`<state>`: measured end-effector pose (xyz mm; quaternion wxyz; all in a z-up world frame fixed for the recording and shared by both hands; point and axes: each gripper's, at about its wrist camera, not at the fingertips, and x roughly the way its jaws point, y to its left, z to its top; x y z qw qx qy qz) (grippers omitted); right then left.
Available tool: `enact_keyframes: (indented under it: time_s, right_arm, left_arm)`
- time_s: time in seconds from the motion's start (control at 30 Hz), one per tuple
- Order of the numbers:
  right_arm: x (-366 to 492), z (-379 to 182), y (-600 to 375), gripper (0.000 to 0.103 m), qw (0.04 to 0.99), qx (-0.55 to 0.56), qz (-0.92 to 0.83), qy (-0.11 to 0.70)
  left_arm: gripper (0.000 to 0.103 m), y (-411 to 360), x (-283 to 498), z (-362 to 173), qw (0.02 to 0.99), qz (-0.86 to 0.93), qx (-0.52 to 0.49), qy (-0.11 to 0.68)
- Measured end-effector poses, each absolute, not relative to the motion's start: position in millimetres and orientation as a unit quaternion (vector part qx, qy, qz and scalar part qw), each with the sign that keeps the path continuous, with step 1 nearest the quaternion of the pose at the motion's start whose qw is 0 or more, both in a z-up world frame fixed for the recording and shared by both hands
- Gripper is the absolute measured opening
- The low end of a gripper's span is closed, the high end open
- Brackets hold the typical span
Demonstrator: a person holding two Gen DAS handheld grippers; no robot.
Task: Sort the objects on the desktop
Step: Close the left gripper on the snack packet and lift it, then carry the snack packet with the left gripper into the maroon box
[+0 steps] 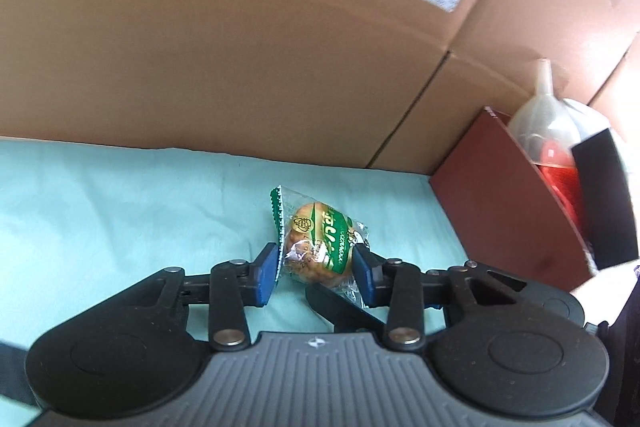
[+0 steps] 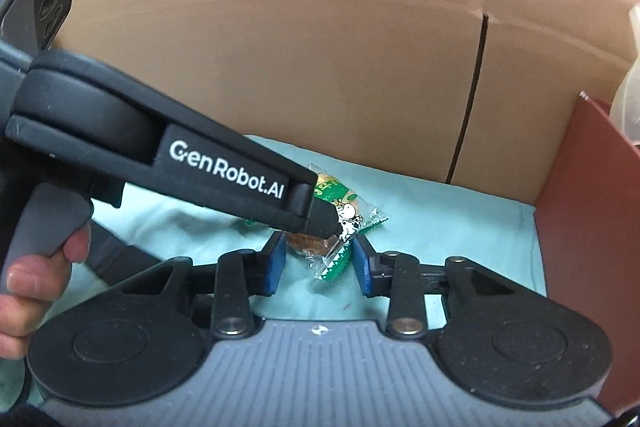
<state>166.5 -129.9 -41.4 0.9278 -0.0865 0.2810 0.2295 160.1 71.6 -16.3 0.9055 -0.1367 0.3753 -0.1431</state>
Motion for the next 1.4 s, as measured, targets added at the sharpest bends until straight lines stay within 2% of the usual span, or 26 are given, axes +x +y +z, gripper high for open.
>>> enact_keyframes:
  time_s: [0.3,0.63,0.87,1.07,1.4]
  right_arm:
    - [103,5,-151,0.035,0.950,-0.082,0.217,0.210]
    - [38,78,-204,0.035,0.974,-0.072,0.175,0.123]
    - [28,105,-251,0.035,0.985,-0.079,0.123,0.091]
    - [47,127,-296,0.035,0.990,-0.068,0.092,0.085]
    - [109,131,-332,0.035,0.989,-0.045,0.081,0.116]
  left_arm:
    - [0.041,57,109,39,0.930,-0.157,-0.100,0.317]
    - [0.042,-2,73,99,0.943,-0.208,-0.077,0.250]
    - [0.041,-64,86,121,0.937,-0.257,-0.064,0.229]
    - [0.041,-98,123,140,0.918,-0.304,-0.080,0.241]
    - [0.042,-118,195,123,0.892,-0.326,-0.134,0.282]
